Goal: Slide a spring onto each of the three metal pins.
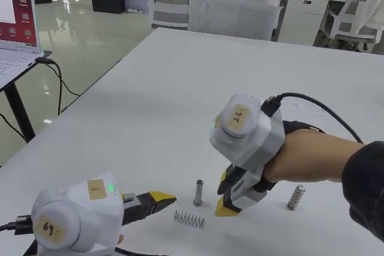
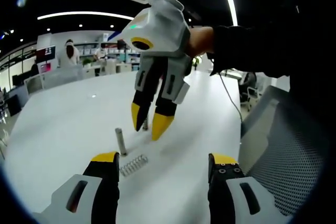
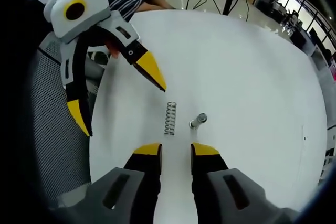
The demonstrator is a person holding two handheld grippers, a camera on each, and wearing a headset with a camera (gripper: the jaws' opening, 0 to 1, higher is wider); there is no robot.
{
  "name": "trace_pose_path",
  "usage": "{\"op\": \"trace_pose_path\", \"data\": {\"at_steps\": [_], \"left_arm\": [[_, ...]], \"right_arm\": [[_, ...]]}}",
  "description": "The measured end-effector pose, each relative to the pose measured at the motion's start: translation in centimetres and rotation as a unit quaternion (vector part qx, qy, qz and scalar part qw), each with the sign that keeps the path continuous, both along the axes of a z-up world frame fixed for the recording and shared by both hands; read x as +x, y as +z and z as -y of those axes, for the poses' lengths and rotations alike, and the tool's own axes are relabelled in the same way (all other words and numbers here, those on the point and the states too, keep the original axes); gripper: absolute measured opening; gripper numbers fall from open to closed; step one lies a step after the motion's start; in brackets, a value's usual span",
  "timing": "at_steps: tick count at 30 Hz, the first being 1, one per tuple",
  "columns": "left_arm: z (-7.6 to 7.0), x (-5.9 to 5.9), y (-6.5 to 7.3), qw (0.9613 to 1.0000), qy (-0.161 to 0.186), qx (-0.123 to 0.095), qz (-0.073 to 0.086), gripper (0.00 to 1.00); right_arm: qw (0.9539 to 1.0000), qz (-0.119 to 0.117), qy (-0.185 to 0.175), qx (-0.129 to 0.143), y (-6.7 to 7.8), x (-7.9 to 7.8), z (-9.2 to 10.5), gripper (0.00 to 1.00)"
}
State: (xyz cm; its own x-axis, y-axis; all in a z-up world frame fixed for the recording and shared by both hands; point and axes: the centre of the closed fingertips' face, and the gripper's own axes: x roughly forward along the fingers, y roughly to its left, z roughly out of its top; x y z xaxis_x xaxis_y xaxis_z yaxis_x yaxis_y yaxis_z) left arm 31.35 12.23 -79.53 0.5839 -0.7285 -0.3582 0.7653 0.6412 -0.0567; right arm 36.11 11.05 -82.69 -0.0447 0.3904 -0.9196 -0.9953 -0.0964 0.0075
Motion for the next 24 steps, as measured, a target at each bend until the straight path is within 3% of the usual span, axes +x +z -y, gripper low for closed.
{"op": "trace_pose_path", "data": {"at_steps": [12,24], "left_arm": [[-0.2,-0.1,-0.1,1.0000,0.002,0.000,-0.003,0.64],[-0.4,-0.2,-0.3,1.0000,0.005,0.003,-0.006,0.63]], "right_arm": [[0.9996,-0.022,-0.017,0.006,-2.4,-1.0,-1.3,0.13],[0.9996,-0.011,-0.024,0.003,-3.6,-0.6,-1.8,0.10]]}}
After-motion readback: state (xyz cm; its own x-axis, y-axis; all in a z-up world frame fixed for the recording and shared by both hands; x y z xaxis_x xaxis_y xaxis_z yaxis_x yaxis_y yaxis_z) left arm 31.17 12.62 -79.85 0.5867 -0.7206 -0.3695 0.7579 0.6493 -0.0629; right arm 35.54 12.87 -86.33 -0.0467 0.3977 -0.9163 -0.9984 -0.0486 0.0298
